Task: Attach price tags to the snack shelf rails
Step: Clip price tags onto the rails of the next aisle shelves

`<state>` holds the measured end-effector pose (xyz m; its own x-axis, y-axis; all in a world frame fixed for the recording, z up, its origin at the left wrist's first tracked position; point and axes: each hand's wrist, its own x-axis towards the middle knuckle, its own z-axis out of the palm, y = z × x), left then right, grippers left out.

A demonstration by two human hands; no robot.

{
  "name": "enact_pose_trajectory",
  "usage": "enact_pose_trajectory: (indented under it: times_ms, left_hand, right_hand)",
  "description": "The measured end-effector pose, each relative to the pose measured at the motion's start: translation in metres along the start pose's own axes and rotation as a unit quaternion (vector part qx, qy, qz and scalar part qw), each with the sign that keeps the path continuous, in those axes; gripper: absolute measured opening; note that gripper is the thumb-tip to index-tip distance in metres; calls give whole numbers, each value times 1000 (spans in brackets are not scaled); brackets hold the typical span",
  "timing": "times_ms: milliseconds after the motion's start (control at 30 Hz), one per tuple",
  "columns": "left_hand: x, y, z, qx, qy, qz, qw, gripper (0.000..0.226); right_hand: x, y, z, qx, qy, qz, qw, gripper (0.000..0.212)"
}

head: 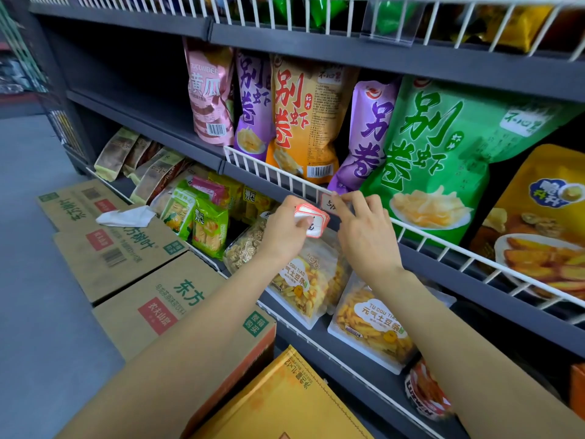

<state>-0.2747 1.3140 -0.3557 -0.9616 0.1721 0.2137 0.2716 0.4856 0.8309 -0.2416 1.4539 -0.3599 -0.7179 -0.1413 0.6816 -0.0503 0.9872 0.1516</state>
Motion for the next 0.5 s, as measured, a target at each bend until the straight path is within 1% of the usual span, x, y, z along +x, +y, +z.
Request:
enact_pose_trajectory:
  times_ms: [100,167,200,267,367,433,500]
  left_hand:
    - [-5,2,-3,-38,5,15,999,25]
    - [-8,3,-3,-56,6,25,998,24]
    - [-10,4,-3,-67,7,31,997,23]
    - [-14,7,-6,-91,7,40,995,21]
    - [-21,17,-15,-95,-4,29,995,15]
    - [-25,27,-24,-63,-11,16,998,12]
    - [-30,41,-34,-25,-14,3,1000,13]
  right_hand:
    - [2,-1,-4,42,-16,21,999,49]
    - [5,-5,-15,127,-53,54,989,39]
    - [6,-8,-23,184,-81,84,976,36]
    - [8,-11,-39,312,-111,140,933,32]
    - [11,-13,-58,466,-151,216,845,24]
    - [17,-10,-69,516,-170,260,798,25]
    - [24,-8,-84,536,-188,284,773,30]
